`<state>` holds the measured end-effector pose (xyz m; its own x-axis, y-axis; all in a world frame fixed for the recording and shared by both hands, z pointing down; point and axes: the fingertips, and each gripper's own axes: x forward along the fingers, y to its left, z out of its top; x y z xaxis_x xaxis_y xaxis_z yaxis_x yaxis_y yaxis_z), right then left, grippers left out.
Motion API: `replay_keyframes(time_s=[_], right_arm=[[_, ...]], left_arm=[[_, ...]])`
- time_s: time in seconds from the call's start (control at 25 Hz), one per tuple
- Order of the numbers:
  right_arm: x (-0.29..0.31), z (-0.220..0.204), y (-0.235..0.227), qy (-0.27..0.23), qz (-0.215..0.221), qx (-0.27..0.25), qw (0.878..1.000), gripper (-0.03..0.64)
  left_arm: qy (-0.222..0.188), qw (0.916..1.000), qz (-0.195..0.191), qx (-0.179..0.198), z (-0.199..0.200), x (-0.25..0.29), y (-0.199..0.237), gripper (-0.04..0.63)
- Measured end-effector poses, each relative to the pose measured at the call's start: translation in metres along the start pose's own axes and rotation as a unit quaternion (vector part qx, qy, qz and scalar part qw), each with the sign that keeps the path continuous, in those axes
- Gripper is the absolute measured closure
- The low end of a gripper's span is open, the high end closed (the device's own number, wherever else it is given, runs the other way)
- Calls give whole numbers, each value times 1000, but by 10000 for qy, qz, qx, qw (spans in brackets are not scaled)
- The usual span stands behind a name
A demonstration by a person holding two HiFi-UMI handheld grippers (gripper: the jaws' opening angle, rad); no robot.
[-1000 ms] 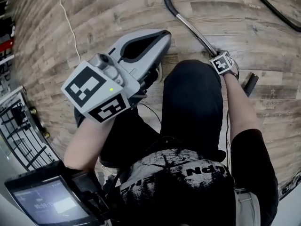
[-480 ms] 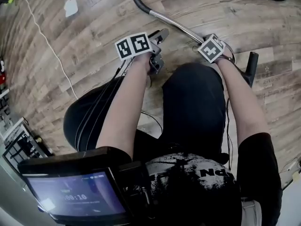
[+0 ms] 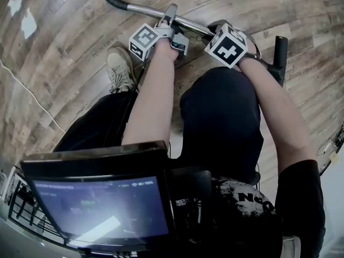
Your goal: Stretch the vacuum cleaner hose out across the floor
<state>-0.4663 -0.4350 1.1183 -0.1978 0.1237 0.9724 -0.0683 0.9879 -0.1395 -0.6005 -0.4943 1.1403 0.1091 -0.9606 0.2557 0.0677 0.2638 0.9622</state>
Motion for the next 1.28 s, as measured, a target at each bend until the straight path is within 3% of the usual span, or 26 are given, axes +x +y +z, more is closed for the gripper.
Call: replay_keyframes(time_s=[0.04, 0.24, 0.52, 0.68, 0.84, 1.08, 1.28], right_arm=[[-3, 2, -2, -35, -43, -31, 10000, 440], [-11, 11, -15, -174, -369, -371, 9985, 439], [-14, 23, -31, -284, -812, -703, 9938, 430], [-13, 30, -44, -252, -1187, -885, 9887, 485], [-34, 55, -55, -410, -1473, -895, 9842, 528], [-96, 103, -35, -685, -1037, -268, 9919, 531], [-193, 143, 6, -904, -669, 176, 9935, 526]], left_arm=[[-138, 9997, -81, -163, 2, 3, -1, 432], [-274, 9975, -448, -471, 6, 6, -12, 454], [-30, 9969, -715, 313, 7, 11, -56, 455], [325, 9934, -935, 586, -5, 14, -97, 454], [367, 9914, -983, 782, 5, 14, -137, 454], [461, 9826, -1065, 1451, 30, 5, -222, 469], [344, 9821, -899, 1620, 51, -18, -329, 507]])
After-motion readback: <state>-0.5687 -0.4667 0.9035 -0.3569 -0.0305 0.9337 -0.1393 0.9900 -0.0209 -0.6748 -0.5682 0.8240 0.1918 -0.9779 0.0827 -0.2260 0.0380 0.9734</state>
